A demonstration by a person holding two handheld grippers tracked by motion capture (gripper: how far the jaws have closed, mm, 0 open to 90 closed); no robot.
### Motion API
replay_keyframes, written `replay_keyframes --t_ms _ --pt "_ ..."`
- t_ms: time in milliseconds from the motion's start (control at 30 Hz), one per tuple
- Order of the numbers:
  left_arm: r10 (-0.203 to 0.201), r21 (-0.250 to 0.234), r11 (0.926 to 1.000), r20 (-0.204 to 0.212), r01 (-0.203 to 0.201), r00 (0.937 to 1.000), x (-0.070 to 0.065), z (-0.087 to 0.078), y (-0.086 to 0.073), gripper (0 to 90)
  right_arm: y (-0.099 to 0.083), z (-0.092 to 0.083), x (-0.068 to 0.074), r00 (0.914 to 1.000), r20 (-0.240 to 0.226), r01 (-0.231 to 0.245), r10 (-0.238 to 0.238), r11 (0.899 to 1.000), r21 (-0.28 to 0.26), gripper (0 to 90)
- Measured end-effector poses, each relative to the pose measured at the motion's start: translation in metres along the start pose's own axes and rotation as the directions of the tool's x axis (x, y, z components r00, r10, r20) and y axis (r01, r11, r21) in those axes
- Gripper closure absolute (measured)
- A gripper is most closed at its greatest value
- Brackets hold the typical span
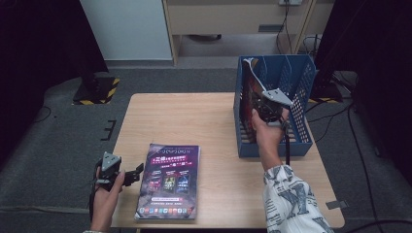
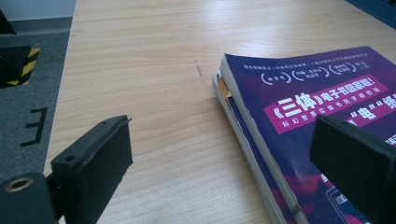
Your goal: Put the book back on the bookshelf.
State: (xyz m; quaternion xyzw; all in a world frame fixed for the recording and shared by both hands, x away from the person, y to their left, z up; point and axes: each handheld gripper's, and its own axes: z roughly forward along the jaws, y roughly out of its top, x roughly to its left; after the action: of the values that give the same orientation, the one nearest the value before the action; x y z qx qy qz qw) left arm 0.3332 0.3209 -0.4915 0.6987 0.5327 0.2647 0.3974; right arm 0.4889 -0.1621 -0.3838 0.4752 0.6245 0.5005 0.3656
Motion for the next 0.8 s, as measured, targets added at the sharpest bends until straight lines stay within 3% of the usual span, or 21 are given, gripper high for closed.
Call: replay_keyframes --t_ms 300,567,800 --pt "-0.002 -0.001 1.0000 0.000 0.002 1.0000 0.001 0.000 0.000 5.3 0.006 0.003 0.001 0.9964 0.076 0.042 -0.038 0.998 -0.053 87.1" --pt "-0.009 -0.005 0.9999 -0.001 0.009 1.0000 0.002 -0.001 0.000 5.3 -0.008 0.008 0.017 0.9987 0.039 0.033 -0.032 0.999 -0.021 86.3" --pt "-0.012 -0.007 0.9999 -0.002 0.012 0.9999 0.002 -0.002 0.001 5.2 -0.007 0.004 0.023 0.9992 0.011 0.039 -0.039 0.999 -0.018 84.1"
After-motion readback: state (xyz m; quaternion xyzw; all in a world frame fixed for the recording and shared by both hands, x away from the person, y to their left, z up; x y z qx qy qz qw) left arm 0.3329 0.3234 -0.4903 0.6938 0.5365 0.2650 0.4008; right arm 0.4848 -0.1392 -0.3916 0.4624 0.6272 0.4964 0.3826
